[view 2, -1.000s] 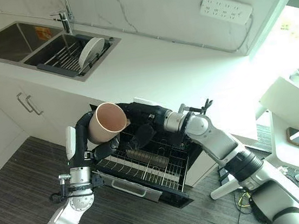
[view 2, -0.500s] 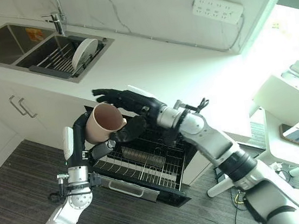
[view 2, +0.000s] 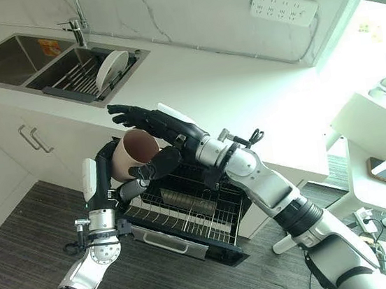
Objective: Place the dishes in the dishwasher.
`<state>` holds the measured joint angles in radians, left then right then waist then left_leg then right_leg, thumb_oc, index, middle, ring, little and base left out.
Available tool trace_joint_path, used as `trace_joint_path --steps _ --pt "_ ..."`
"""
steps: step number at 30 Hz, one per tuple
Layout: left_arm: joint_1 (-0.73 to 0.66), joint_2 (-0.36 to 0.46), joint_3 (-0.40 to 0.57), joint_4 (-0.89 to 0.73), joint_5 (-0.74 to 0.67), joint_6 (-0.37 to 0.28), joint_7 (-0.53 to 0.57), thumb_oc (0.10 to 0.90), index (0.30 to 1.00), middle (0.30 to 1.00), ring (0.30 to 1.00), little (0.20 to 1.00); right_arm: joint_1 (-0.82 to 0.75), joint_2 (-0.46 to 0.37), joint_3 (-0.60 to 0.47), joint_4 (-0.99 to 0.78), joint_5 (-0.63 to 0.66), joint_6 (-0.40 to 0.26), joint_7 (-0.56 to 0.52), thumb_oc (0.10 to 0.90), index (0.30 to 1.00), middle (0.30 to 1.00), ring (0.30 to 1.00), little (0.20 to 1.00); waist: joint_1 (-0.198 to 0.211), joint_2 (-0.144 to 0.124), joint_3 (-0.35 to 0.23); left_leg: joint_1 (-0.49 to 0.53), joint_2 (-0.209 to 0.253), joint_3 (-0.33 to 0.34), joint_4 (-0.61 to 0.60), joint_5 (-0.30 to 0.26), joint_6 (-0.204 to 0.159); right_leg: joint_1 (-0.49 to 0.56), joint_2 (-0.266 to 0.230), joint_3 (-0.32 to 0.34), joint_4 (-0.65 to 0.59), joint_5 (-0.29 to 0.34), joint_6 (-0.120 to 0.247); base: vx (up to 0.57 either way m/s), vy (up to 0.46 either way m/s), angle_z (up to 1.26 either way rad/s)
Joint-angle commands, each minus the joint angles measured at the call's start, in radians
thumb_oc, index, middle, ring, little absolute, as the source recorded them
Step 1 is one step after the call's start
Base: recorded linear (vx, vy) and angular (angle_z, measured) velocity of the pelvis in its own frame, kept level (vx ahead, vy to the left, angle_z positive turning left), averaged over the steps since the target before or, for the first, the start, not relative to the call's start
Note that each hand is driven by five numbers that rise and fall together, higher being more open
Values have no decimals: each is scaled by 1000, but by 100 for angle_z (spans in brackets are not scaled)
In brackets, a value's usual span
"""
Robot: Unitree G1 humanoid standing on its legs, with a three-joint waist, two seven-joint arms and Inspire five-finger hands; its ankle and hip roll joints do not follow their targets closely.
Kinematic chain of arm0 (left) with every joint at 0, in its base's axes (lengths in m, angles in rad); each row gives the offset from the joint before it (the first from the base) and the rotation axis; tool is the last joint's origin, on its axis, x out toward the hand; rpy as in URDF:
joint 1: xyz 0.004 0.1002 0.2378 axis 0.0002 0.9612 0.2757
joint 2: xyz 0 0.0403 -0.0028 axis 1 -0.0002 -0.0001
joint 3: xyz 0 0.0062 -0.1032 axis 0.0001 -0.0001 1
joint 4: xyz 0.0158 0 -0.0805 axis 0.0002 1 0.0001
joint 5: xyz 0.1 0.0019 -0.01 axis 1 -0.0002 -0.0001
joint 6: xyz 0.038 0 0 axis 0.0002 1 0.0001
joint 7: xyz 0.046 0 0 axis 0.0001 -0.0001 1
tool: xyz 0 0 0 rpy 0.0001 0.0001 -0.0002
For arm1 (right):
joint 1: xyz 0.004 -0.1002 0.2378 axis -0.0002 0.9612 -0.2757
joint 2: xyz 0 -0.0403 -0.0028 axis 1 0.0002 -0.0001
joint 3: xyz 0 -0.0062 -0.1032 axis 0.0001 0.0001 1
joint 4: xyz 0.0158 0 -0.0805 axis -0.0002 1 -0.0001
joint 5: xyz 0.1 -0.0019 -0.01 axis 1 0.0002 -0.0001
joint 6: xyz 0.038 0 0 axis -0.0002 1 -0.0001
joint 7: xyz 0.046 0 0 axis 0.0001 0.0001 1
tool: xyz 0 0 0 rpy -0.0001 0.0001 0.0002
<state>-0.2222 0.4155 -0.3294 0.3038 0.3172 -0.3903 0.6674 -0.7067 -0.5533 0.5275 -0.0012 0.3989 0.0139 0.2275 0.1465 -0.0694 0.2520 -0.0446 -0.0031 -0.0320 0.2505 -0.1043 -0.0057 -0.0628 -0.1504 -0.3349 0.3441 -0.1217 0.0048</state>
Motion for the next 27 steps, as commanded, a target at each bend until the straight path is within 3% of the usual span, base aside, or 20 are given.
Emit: trace_joint_path --steps 1,10,27 --pt "-58 31 -21 -157 -18 -74 21 400 300 300 300 300 -91 43 -25 -62 -5 -99 -38 800 900 900 900 900 18 -8 -78 -4 49 49 50 -99 -21 76 -40 76 -44 -42 105 0 0 0" --pt "-12 36 -27 -134 26 -151 51 400 300 300 300 300 -73 5 -30 -44 -17 -92 -37 800 900 900 900 900 27 -21 -73 -8 50 51 50 -99 -21 74 -40 69 -44 -39 105 0 0 0" --pt "-65 30 -26 -72 16 -149 64 400 300 300 300 300 -90 4 6 -8 -5 -37 33 800 900 900 900 900 15 -25 -80 -5 54 55 50 -96 -25 75 -38 72 -44 -38 105 0 0 0"
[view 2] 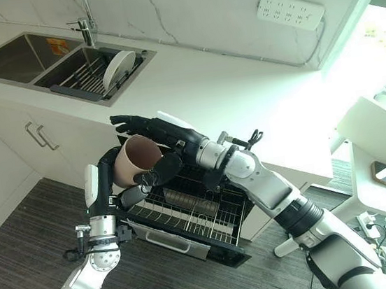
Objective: Place the dishes in the dishwasher.
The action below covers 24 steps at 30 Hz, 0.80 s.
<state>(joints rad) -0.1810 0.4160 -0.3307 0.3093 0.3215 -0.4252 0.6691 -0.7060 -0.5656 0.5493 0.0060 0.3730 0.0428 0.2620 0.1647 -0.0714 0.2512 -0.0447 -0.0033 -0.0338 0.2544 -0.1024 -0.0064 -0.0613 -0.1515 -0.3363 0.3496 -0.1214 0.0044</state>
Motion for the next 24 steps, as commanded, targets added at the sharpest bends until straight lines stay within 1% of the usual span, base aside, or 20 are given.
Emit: trace_joint_path --steps 1,8,9,10,12,13,14,18,24 --pt "-112 29 -26 -71 11 -113 66 400 300 300 300 300 -92 15 -12 -13 26 -63 3 800 900 900 900 900 -5 -24 -80 -4 54 58 46 -99 -24 73 -37 74 -50 -38 106 0 0 0" --pt "-115 17 -25 -8 45 -155 102 400 300 300 300 300 -94 15 -1 -7 38 -66 9 800 900 900 900 900 -10 -31 -79 -2 57 63 46 -100 -23 73 -34 79 -50 -37 105 0 0 0" --pt "-110 17 -25 -3 51 -164 104 400 300 300 300 300 -95 13 -3 -8 37 -76 5 748 822 822 822 822 -8 -32 -79 -2 57 63 46 -100 -23 73 -34 79 -50 -37 105 0 0 0" --pt "-104 16 -26 -2 56 -171 106 400 300 300 300 300 -97 12 -4 -11 35 -96 -13 400 300 300 300 300 -7 -33 -78 -2 57 63 46 -101 -23 73 -33 79 -50 -37 105 0 0 0" --pt "-94 17 -27 -5 64 -181 109 400 300 300 300 300 -95 15 -13 -21 35 -95 -8 400 300 300 300 300 -5 -34 -76 -3 56 62 46 -101 -24 73 -33 78 -50 -37 105 0 0 0" --pt "-91 18 -26 -13 60 -174 99 400 300 300 300 300 -92 16 -16 -30 16 -79 -1 400 300 300 300 300 -4 -34 -75 -3 56 61 46 -102 -23 73 -33 78 -50 -37 105 0 0 0" --pt "-92 16 -32 -20 59 -167 100 400 300 300 300 300 -96 18 -5 -25 -7 -77 -6 400 300 300 300 300 -2 -34 -74 -3 55 60 46 -101 -23 73 -33 79 -50 -37 104 0 0 0" --pt "-147 8 -45 13 40 -142 101 400 300 300 300 300 -121 26 30 -1 -65 -104 -25 400 300 300 300 300 -11 -30 -79 -1 56 63 46 -100 -23 73 -34 83 -50 -37 106 0 16 0" --pt "-156 5 -43 10 48 -146 105 400 300 300 300 300 -136 23 38 2 -87 -109 -35 400 300 300 300 300 -10 -29 -79 -3 55 61 46 -101 -23 72 -33 84 -50 -38 106 0 0 0"
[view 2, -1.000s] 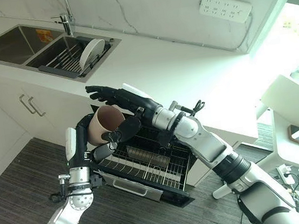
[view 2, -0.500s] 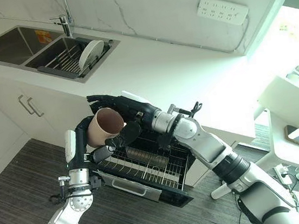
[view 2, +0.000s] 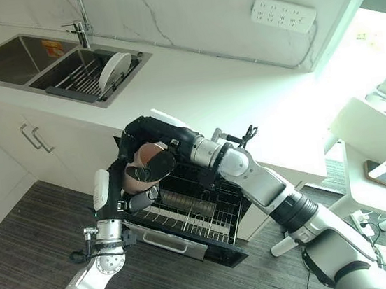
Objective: Place the dishes in the dishwasher.
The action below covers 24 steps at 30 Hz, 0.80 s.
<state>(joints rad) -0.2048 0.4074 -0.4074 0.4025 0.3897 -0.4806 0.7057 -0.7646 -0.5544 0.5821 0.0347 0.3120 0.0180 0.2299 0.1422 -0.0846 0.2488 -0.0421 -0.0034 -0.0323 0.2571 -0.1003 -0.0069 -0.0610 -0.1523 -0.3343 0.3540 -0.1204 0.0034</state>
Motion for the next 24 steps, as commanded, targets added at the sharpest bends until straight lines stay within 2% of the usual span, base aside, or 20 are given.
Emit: trace_joint_path --steps 1,10,11,12,20,24 --pt "-132 15 34 -90 -21 -88 67 400 300 300 300 300 -77 12 6 -27 -29 -84 -4 400 300 300 300 300 13 -16 -76 -6 55 58 43 -103 -22 72 -33 82 -54 -40 107 0 0 0" --pt "-122 27 41 -131 -33 -73 49 400 300 300 300 300 -80 7 2 -26 -30 -68 -4 400 300 300 300 300 20 -17 -73 -7 54 53 43 -102 -22 73 -34 78 -54 -39 107 0 0 0" --pt "-118 30 43 -138 -38 -69 48 400 300 300 300 300 -76 6 3 -28 -25 -66 -8 533 500 500 500 500 20 -16 -73 -6 54 53 43 -102 -22 74 -34 78 -54 -40 107 0 0 0" --pt "-118 30 42 -138 -38 -68 49 400 300 300 300 300 -75 6 4 -29 -21 -66 -11 800 900 900 900 900 20 -16 -73 -6 55 54 43 -102 -23 74 -34 77 -54 -40 107 0 0 0" --pt "-108 28 47 -147 -62 -62 39 400 300 300 300 300 -66 11 -18 -29 8 -94 -56 800 900 900 900 900 21 -13 -71 -6 54 53 43 -101 -22 74 -34 79 -54 -39 106 0 0 0" --pt "-97 16 65 -146 -110 -61 34 400 300 300 300 300 -23 39 -60 -45 109 -112 -85 800 900 900 900 900 16 -8 -67 -6 54 54 43 -100 -22 73 -34 80 -54 -38 107 0 0 0"
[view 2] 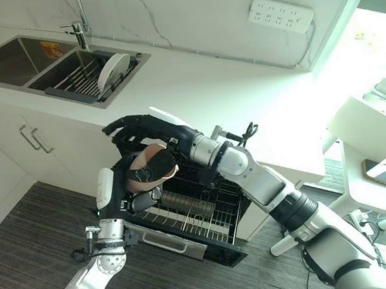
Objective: Place the dishes in the dishwasher.
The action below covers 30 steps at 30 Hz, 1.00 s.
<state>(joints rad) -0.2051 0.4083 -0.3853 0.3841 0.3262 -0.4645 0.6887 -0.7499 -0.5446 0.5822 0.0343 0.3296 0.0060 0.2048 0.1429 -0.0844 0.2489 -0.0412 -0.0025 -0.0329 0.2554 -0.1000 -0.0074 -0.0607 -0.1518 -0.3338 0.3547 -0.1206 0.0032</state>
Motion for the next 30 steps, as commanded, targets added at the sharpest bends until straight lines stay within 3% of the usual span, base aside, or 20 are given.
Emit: trace_joint_path --steps 1,6,19,24,30 --pt "-92 14 48 -136 -46 -74 53 400 300 300 300 300 -20 34 -70 -47 102 -98 -60 800 900 900 900 900 15 -7 -66 -7 54 55 45 -100 -22 72 -36 79 -55 -39 107 0 0 0" --pt "-45 20 80 -233 -108 -34 22 400 300 300 300 300 97 51 -105 -38 84 -125 -34 800 900 900 900 900 16 -3 -60 -7 57 59 45 -99 -19 73 -39 71 -55 -38 108 -13 -2 0" --pt "-38 0 79 -258 -161 -27 -6 400 300 300 300 300 110 47 -104 -28 62 -126 -11 800 900 900 900 900 15 -1 -60 -7 55 59 45 -99 -20 74 -41 67 -55 -39 110 0 0 0" --pt "-29 -3 78 -246 -183 -23 -15 400 300 300 300 300 109 63 -111 -36 152 -141 -17 800 900 900 900 900 18 0 -61 -8 56 59 45 -98 -21 74 -43 63 -55 -39 109 0 0 0" --pt "-2 -37 65 -230 -267 -33 -53 400 300 300 300 300 145 147 -150 -46 286 -200 -114 800 900 900 900 900 22 10 -57 -7 56 62 45 -98 -18 75 -44 62 -55 -39 107 0 0 0"
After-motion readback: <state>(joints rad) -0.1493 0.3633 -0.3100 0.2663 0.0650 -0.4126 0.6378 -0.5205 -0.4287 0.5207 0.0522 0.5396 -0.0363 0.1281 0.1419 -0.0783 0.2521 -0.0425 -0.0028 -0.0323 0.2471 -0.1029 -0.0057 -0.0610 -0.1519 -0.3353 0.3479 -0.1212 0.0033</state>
